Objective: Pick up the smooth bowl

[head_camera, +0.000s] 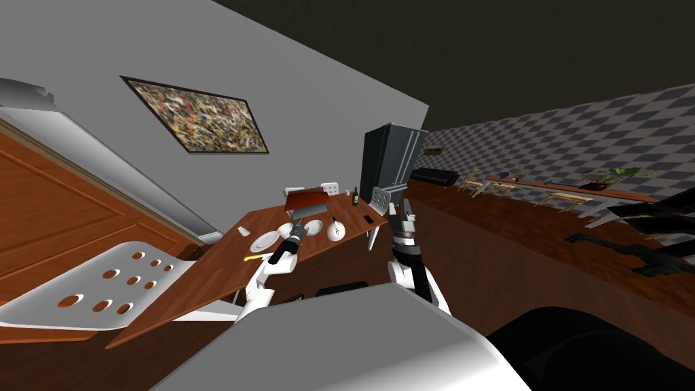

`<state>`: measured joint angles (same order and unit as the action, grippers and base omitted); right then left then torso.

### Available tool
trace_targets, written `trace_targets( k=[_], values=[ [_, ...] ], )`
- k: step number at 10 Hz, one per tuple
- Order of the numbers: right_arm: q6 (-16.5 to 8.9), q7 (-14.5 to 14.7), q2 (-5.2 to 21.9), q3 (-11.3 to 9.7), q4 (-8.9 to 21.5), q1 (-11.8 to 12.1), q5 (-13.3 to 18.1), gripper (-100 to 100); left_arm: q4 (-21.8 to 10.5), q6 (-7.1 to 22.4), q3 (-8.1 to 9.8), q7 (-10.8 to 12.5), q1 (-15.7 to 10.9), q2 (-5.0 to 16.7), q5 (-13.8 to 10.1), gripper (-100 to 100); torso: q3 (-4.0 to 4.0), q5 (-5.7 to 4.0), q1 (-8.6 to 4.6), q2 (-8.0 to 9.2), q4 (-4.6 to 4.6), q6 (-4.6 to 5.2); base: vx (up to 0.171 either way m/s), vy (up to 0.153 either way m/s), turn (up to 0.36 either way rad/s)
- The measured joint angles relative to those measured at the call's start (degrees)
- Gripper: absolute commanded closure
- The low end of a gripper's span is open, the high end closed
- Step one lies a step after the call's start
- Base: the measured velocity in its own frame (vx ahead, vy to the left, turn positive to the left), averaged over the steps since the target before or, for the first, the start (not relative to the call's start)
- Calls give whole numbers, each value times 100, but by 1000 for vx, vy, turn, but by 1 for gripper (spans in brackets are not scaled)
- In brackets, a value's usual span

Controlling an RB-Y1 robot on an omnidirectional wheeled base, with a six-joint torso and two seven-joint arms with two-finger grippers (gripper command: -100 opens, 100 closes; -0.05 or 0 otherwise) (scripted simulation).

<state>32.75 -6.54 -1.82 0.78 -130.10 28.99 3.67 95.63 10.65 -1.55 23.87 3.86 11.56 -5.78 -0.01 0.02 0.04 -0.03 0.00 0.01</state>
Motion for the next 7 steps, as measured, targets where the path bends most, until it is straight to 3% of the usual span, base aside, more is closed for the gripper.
trace_targets(
  k=[7],
  values=[
    [0, 0, 0, 0, 0, 1, 0, 0, -839, 877, 228, 348, -396, -11, -315, -100, -4, -1, -4, -7, -1, -3, 16, 6, -76]
  ],
)
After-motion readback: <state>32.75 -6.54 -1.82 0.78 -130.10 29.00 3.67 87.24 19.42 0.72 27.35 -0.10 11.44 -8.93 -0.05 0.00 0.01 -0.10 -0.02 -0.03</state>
